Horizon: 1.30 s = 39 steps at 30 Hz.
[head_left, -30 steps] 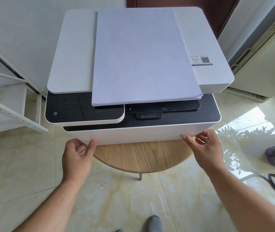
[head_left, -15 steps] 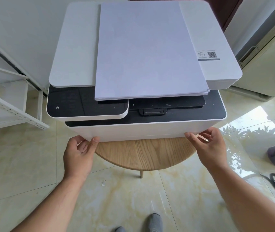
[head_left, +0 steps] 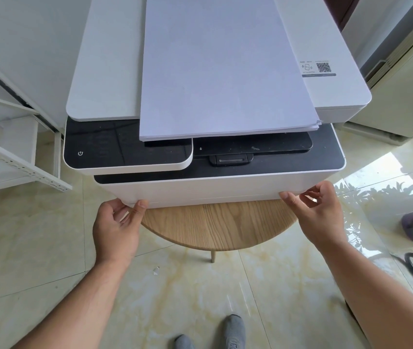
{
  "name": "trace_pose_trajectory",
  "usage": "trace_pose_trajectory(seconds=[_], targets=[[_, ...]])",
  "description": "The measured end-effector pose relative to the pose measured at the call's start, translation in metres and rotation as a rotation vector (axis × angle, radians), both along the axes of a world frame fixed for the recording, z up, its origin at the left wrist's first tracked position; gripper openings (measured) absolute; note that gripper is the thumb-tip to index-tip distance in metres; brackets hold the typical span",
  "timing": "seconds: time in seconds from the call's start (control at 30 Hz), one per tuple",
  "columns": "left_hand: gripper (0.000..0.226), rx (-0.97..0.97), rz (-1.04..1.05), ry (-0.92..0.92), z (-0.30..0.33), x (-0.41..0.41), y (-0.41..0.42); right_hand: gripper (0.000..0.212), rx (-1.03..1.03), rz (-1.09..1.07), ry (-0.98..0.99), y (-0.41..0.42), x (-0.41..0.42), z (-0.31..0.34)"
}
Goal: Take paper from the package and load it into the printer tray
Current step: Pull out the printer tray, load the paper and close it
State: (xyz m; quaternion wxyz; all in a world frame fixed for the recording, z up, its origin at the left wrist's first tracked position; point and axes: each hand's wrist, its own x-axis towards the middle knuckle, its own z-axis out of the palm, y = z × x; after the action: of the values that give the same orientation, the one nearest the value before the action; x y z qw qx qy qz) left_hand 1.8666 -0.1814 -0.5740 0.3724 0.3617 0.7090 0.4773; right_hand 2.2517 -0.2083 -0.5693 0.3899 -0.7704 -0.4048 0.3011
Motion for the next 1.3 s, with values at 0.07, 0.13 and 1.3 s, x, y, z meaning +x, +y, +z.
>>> trace_pose_trajectory(seconds=[0.07, 0.13, 1.3], targets=[[0.042, 0.002, 0.003, 0.002, 0.000, 0.000, 0.000, 0.059, 0.004, 0.005, 0.002, 0.000, -0.001, 0.002], [0.044, 0.004, 0.001, 0.004, 0.000, 0.000, 0.000, 0.059, 0.013, 0.009, 0.003, 0.000, -0.002, 0.003], [0.067, -0.031, -0.055, 0.127, -0.014, -0.012, -0.002, 0.030, -0.002, 0.068, -0.010, -0.003, -0.009, 0.011]])
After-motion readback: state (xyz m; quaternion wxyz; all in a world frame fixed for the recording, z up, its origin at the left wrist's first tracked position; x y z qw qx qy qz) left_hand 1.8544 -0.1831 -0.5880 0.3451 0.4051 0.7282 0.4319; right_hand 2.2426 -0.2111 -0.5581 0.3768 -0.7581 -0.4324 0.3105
